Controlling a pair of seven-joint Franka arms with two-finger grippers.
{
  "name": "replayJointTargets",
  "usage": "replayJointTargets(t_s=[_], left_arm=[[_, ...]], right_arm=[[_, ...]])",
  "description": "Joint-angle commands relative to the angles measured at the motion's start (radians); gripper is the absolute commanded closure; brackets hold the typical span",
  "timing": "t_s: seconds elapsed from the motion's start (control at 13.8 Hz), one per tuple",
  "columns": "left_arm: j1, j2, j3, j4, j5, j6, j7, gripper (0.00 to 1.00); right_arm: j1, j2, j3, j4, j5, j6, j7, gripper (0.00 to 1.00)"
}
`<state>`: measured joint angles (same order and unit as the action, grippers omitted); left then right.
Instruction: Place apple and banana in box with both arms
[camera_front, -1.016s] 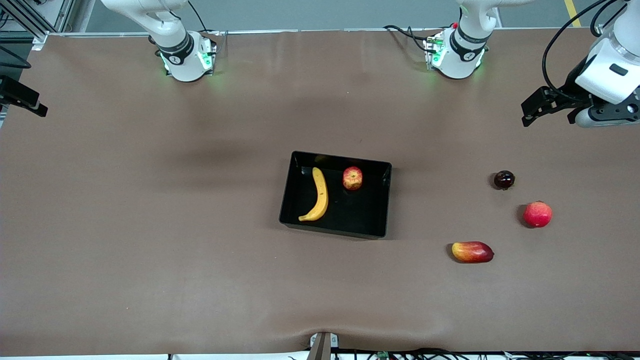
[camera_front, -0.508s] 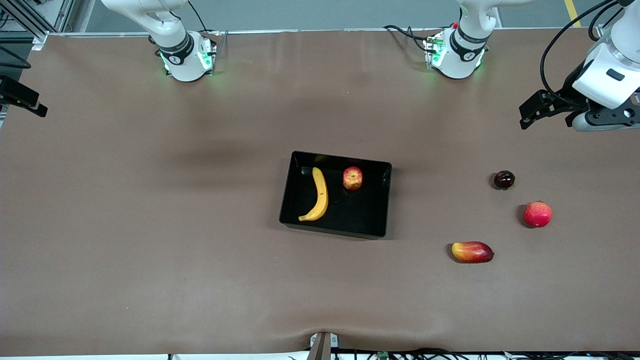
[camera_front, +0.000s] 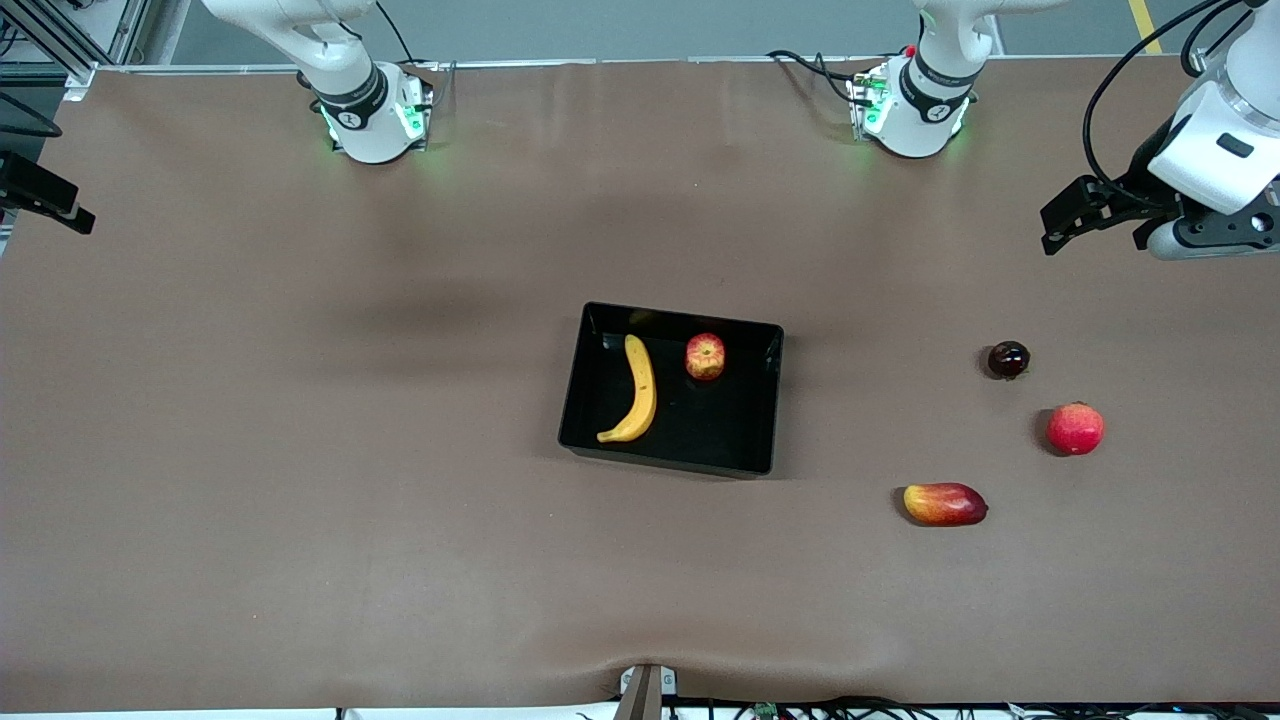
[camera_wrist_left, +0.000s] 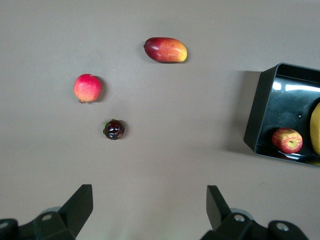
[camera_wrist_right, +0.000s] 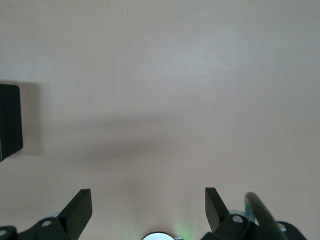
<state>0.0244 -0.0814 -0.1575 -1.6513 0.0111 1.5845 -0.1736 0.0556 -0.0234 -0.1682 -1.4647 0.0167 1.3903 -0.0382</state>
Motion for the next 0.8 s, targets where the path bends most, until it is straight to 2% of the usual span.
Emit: replayJointTargets(t_s=[0.0,0.73], left_arm=[[0.003,0.009,-0.001,0.025,-0.019,-0.028,0.011,0.00],[0.003,0.009,-0.001,0.025,-0.020,-0.046,0.009,0.00]], right_arm=[[-0.017,0.003,0.012,0.014,0.019,-0.004,-0.014,0.00],[-0.025,0.005,0.012,0.012,0.019,-0.002,-0.014,0.00]])
